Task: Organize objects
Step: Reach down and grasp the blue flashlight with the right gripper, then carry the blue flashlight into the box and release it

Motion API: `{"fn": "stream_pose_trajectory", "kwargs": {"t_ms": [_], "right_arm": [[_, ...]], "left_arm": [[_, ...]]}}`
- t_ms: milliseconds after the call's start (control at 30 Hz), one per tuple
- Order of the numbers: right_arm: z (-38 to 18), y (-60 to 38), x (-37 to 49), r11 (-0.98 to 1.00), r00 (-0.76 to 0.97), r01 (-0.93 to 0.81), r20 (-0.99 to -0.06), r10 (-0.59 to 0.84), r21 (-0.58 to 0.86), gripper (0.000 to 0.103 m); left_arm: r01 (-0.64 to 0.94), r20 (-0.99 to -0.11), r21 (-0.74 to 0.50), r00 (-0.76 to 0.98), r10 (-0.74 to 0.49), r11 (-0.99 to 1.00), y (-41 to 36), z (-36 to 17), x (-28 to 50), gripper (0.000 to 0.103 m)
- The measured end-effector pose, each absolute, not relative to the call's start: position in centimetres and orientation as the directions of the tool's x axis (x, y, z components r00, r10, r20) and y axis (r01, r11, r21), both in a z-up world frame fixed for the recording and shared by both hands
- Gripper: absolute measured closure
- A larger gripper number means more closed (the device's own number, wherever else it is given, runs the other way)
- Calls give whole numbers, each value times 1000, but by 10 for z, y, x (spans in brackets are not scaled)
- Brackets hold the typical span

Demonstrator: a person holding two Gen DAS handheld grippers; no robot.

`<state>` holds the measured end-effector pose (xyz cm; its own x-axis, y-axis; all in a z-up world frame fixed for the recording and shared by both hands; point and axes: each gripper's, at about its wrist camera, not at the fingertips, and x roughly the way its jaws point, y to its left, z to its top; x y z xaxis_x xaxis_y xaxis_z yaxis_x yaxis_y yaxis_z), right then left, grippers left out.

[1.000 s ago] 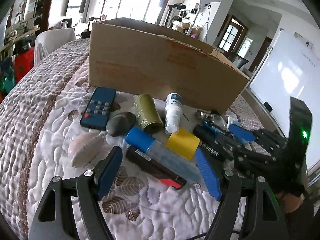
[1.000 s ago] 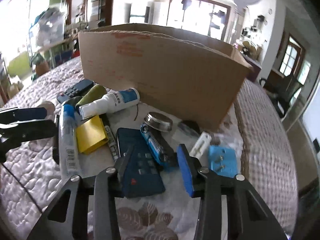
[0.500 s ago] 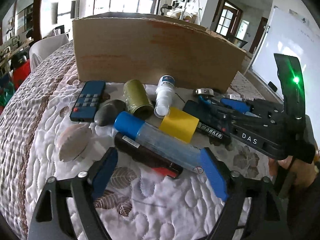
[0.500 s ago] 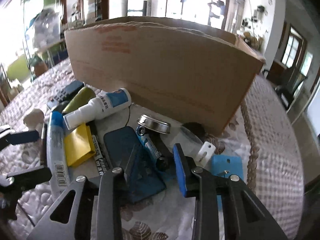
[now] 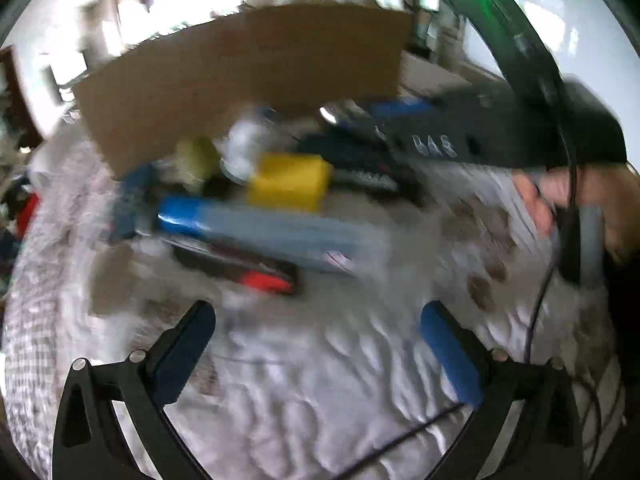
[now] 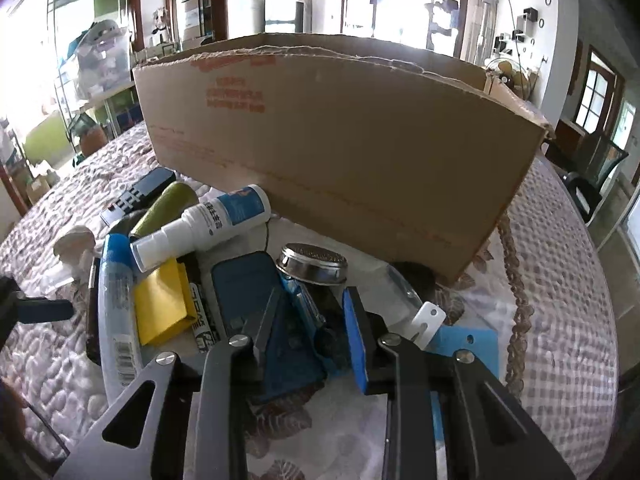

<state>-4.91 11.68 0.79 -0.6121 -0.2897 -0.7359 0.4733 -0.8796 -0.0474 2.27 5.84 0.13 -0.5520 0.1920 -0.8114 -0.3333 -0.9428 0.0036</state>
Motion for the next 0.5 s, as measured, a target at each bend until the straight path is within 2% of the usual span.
{"fn": "stream_pose_trajectory", "kwargs": {"t_ms": [100,233,500], "right_arm": [[12,120,-45,-878,-590,477,-752,-292,-33,0],[25,134,-41,-865,-523,488,-756,-394,114,0],[76,144,-34,-808,-489,536,-689,-535,246,0]], "left_arm": [[-322,-814,-18,-545,201,-947,53,1,15,0],[-323,-814,-19,-544,202,-946,51,1,9,0],[-323,-814,-19,-544,202,-946,50,1,9,0]]}}
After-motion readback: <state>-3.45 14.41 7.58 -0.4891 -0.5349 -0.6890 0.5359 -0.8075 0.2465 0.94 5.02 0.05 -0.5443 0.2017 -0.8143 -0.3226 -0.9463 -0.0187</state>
